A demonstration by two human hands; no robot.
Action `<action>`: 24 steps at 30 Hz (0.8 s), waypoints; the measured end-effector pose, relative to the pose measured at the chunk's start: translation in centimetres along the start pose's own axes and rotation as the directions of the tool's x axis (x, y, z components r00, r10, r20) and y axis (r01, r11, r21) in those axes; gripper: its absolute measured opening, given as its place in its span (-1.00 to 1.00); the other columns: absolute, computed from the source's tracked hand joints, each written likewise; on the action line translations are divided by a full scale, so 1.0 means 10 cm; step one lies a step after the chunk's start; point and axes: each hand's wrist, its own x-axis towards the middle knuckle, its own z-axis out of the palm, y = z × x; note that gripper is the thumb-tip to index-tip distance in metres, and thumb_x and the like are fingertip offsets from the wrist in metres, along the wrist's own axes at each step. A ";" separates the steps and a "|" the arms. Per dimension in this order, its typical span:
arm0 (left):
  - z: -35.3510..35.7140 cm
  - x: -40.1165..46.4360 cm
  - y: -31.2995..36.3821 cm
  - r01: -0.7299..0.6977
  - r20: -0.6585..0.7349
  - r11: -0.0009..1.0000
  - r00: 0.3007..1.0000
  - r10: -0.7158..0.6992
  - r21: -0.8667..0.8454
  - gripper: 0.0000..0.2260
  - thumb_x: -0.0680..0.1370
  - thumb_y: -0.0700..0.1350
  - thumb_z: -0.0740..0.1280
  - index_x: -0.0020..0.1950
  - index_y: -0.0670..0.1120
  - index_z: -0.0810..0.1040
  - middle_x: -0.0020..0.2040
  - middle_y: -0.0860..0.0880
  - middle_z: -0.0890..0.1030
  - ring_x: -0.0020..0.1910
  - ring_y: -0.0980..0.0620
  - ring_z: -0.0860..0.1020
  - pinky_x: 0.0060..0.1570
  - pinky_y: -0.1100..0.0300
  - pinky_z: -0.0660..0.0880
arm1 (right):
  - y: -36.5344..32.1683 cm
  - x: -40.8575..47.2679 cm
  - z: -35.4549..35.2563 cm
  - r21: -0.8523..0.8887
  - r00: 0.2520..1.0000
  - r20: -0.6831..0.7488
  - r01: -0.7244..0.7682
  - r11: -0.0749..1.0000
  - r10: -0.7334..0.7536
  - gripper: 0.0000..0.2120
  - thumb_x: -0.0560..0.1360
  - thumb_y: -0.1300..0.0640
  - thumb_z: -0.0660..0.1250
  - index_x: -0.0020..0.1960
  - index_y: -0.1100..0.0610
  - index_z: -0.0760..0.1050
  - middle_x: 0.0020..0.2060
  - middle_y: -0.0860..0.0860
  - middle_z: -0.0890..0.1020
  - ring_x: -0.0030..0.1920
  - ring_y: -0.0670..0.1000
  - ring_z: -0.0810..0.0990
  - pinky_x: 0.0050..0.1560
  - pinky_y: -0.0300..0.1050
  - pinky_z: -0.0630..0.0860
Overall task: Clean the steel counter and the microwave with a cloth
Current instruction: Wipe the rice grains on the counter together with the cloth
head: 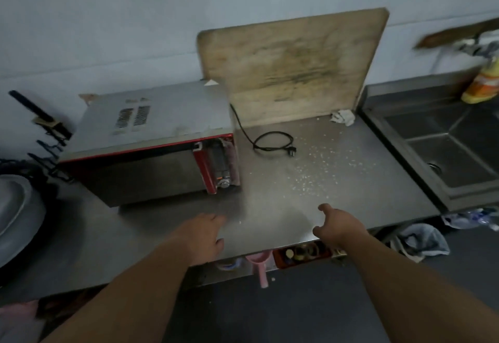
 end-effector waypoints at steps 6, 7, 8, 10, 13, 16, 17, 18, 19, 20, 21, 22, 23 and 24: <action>-0.24 0.71 0.42 -0.107 0.003 0.993 0.994 0.107 0.040 -0.45 0.59 0.11 0.20 0.55 0.01 0.23 0.41 -0.05 0.42 0.37 -0.06 0.38 0.30 0.06 0.39 | 0.50 0.17 -0.21 0.046 0.997 -0.020 -0.076 0.996 0.077 -0.31 0.44 -0.12 0.28 0.52 -0.04 0.16 0.09 0.03 0.60 0.05 0.08 0.59 -0.01 -0.05 0.55; -0.25 0.83 0.49 -0.124 0.017 0.992 0.992 0.123 0.037 -0.45 0.59 0.11 0.21 0.56 0.02 0.22 0.42 -0.05 0.42 0.38 -0.06 0.37 0.31 0.06 0.39 | 0.57 0.20 -0.25 0.047 0.995 -0.018 -0.094 0.995 0.095 -0.31 0.44 -0.13 0.28 0.52 -0.04 0.16 0.09 0.04 0.61 0.04 0.09 0.59 -0.02 -0.05 0.55; -0.27 0.96 0.57 -0.141 0.027 0.989 0.990 0.140 0.036 -0.44 0.59 0.12 0.20 0.57 0.02 0.20 0.44 -0.04 0.41 0.39 -0.06 0.36 0.32 0.06 0.39 | 0.64 0.23 -0.29 0.048 0.993 -0.020 -0.115 0.992 0.116 -0.31 0.45 -0.13 0.29 0.52 -0.04 0.16 0.11 0.05 0.60 0.04 0.10 0.59 -0.02 -0.05 0.55; -0.31 1.22 0.72 -0.180 0.034 0.983 0.983 0.179 0.030 -0.42 0.59 0.14 0.20 0.58 0.04 0.17 0.47 -0.04 0.38 0.41 -0.06 0.36 0.36 0.04 0.37 | 0.76 0.31 -0.42 0.051 0.989 -0.037 -0.145 0.988 0.147 -0.31 0.46 -0.13 0.29 0.53 -0.03 0.15 0.16 0.08 0.58 0.07 0.12 0.58 -0.02 -0.04 0.53; -0.44 1.67 0.92 -0.240 0.018 0.970 0.971 0.240 0.023 -0.42 0.60 0.15 0.19 0.59 0.03 0.16 0.50 -0.04 0.35 0.43 -0.06 0.35 0.41 0.05 0.33 | 0.88 0.49 -0.61 0.050 0.978 -0.063 -0.198 0.979 0.200 -0.30 0.47 -0.13 0.30 0.54 -0.03 0.14 0.23 0.09 0.55 0.14 0.15 0.57 0.01 -0.03 0.51; -0.63 2.18 1.11 -0.292 0.018 0.956 0.956 0.291 0.022 -0.42 0.60 0.15 0.18 0.59 0.02 0.16 0.50 -0.05 0.34 0.44 -0.07 0.35 0.41 0.05 0.32 | 0.96 0.71 -0.82 0.067 0.961 -0.099 -0.254 0.965 0.260 -0.31 0.48 -0.13 0.30 0.54 -0.02 0.14 0.26 0.09 0.53 0.16 0.14 0.56 0.05 -0.05 0.49; -0.69 2.31 1.18 -0.307 0.027 0.952 0.952 0.306 0.021 -0.42 0.60 0.14 0.18 0.59 0.02 0.16 0.50 -0.05 0.34 0.44 -0.07 0.34 0.40 0.04 0.33 | 0.97 0.80 -0.91 0.055 0.957 -0.115 -0.262 0.963 0.267 -0.31 0.49 -0.13 0.30 0.54 -0.02 0.14 0.27 0.09 0.53 0.16 0.14 0.56 0.05 -0.05 0.49; -0.75 2.44 1.23 -0.318 0.041 0.948 0.947 0.317 0.021 -0.43 0.60 0.14 0.17 0.59 0.03 0.16 0.51 -0.04 0.34 0.45 -0.07 0.34 0.40 0.02 0.34 | 0.99 0.87 -1.00 0.047 0.953 -0.130 -0.270 0.962 0.274 -0.32 0.50 -0.13 0.30 0.54 -0.02 0.14 0.28 0.09 0.53 0.17 0.14 0.56 0.07 -0.04 0.49; -0.80 2.55 1.28 -0.325 0.052 0.945 0.945 0.324 0.022 -0.43 0.60 0.14 0.17 0.58 0.04 0.16 0.50 -0.04 0.34 0.45 -0.07 0.34 0.39 0.01 0.35 | 0.99 0.93 -1.08 0.052 0.949 -0.142 -0.276 0.960 0.281 -0.33 0.50 -0.13 0.30 0.53 -0.03 0.15 0.29 0.09 0.52 0.18 0.14 0.56 0.09 -0.03 0.49; -0.85 2.66 1.32 -0.332 0.052 0.943 0.942 0.330 0.028 -0.43 0.60 0.15 0.18 0.58 0.04 0.17 0.50 -0.03 0.34 0.45 -0.08 0.34 0.39 -0.01 0.36 | 1.00 0.99 -1.15 0.065 0.946 -0.152 -0.279 0.958 0.285 -0.33 0.50 -0.13 0.30 0.53 -0.04 0.15 0.31 0.09 0.51 0.20 0.14 0.55 0.11 -0.02 0.49; -0.90 2.77 1.37 -0.341 0.047 0.939 0.939 0.339 0.040 -0.43 0.59 0.16 0.18 0.57 0.04 0.18 0.49 -0.04 0.36 0.44 -0.09 0.35 0.38 -0.02 0.37 | 1.01 1.05 -1.21 0.080 0.945 -0.157 -0.279 0.957 0.288 -0.33 0.50 -0.14 0.30 0.53 -0.04 0.15 0.33 0.09 0.50 0.23 0.14 0.54 0.15 -0.01 0.50; -0.95 2.87 1.41 -0.355 0.044 0.934 0.935 0.353 0.052 -0.43 0.58 0.16 0.19 0.57 0.04 0.19 0.48 -0.05 0.38 0.43 -0.10 0.37 0.37 -0.03 0.38 | 1.04 1.11 -1.27 0.093 0.943 -0.161 -0.280 0.956 0.292 -0.33 0.49 -0.14 0.31 0.53 -0.04 0.15 0.34 0.09 0.50 0.24 0.14 0.53 0.18 0.01 0.50; -0.99 2.95 1.47 -0.373 0.050 0.926 0.927 0.371 0.061 -0.43 0.58 0.16 0.18 0.56 0.04 0.20 0.46 -0.05 0.40 0.41 -0.11 0.38 0.36 -0.03 0.39 | 1.07 1.16 -1.33 0.103 0.940 -0.164 -0.284 0.953 0.298 -0.32 0.48 -0.14 0.31 0.52 -0.05 0.16 0.34 0.09 0.50 0.25 0.14 0.53 0.20 0.04 0.50; -1.03 3.02 1.54 -0.389 0.061 0.919 0.921 0.386 0.068 -0.44 0.59 0.15 0.18 0.56 0.04 0.20 0.45 -0.05 0.41 0.40 -0.11 0.39 0.35 -0.03 0.39 | 1.12 1.21 -1.38 0.110 0.937 -0.167 -0.292 0.950 0.308 -0.32 0.47 -0.14 0.31 0.52 -0.05 0.16 0.33 0.10 0.51 0.24 0.14 0.53 0.20 0.05 0.51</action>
